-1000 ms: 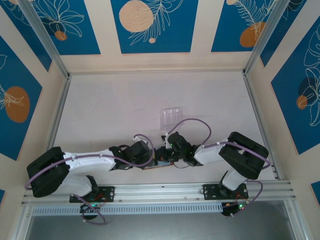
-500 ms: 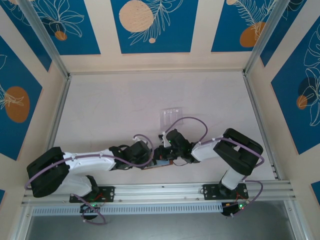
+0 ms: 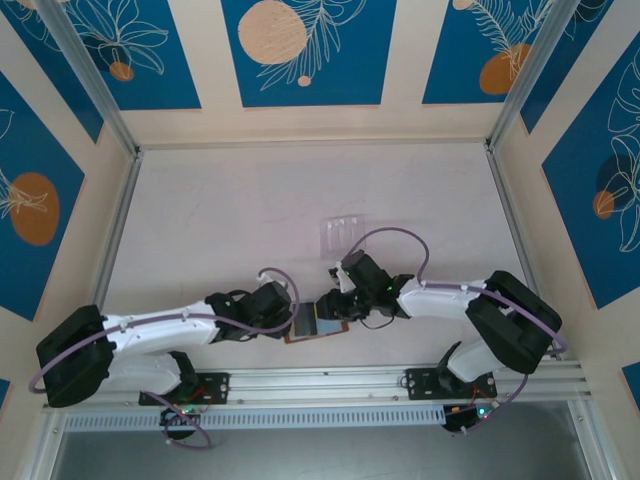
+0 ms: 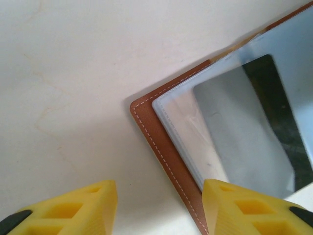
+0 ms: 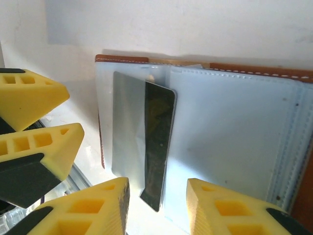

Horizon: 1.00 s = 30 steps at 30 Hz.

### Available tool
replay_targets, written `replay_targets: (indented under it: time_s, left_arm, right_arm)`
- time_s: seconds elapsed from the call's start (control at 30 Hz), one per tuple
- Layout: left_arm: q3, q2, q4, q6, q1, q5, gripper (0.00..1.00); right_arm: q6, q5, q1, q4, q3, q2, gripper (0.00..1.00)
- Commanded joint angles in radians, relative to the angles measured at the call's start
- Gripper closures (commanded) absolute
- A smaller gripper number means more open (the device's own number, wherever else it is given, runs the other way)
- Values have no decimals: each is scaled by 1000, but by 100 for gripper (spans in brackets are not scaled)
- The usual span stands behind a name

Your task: Put the credit cards into the card holder

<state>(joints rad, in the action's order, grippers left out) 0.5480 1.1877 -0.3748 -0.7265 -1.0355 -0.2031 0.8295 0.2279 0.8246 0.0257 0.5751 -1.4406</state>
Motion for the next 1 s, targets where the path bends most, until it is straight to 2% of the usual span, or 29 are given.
replay_targets:
  time_s: [0.0,0.1,0.17,0.27,0.57,0.97]
  left_arm:
    - [17,-26,-40,5,19,26,53]
    - [20,-19,-40,14,35,31,64]
    - [14,-14,-31,16,48,40,70]
    - [13,7,-12,29,60,55,73]
    - [22,109,59,58,66,100,79]
    - [-17,158,107,53,66,100,80]
  right_arm:
    - [-47,5,-2,-119,62,21,73]
    - [-66,-10,0,-158,111,-10,90]
    - [-73,-31,5,-184,137,-38,95]
    - [-81,-70,13,-219,169,-73,99]
    - [-78,-107,43,-236,202,-155,100]
    - [-81,-96,74,-224,278,-226,97]
